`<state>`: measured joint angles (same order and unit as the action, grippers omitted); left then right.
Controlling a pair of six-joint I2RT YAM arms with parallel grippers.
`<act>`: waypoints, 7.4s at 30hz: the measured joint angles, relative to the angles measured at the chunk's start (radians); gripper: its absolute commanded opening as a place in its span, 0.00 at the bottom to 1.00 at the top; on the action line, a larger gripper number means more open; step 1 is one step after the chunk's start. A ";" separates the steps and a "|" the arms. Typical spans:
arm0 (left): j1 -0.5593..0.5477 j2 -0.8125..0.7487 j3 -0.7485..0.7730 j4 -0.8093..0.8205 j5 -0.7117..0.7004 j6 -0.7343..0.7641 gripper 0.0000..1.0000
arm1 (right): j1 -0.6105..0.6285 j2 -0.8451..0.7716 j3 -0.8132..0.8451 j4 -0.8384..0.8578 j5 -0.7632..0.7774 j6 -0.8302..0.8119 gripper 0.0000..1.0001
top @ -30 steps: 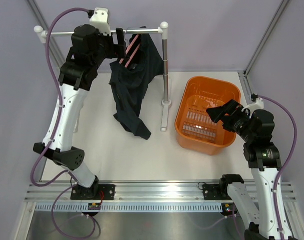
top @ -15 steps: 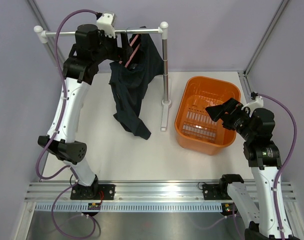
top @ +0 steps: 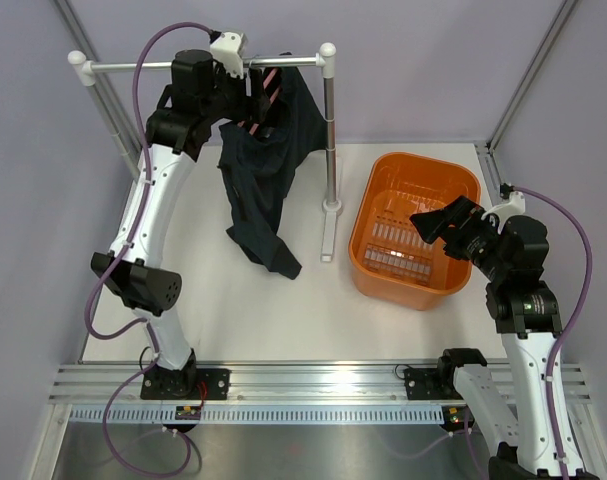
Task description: Remove the shorts from the hanger
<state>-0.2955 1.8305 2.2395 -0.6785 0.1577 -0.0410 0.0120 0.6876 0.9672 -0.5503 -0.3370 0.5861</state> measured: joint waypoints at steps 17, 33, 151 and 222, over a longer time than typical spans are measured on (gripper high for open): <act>0.000 0.035 0.010 0.002 0.000 0.016 0.21 | 0.000 0.007 0.000 0.007 -0.005 -0.007 0.99; 0.000 0.018 0.010 0.010 0.000 0.025 0.00 | 0.000 0.022 0.000 0.007 -0.007 -0.021 1.00; -0.404 -1.018 -0.925 -0.177 -0.026 -0.002 0.00 | 0.766 0.990 0.893 -0.213 0.861 -0.172 0.00; -0.156 -0.742 -0.781 0.490 -0.571 -0.191 0.00 | 1.683 0.884 1.157 -0.714 1.268 0.015 0.00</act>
<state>-0.4511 1.0889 1.4586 -0.1883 -0.4129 -0.2321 1.6955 1.5719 2.1246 -1.2644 0.9310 0.6010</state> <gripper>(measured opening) 0.049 0.078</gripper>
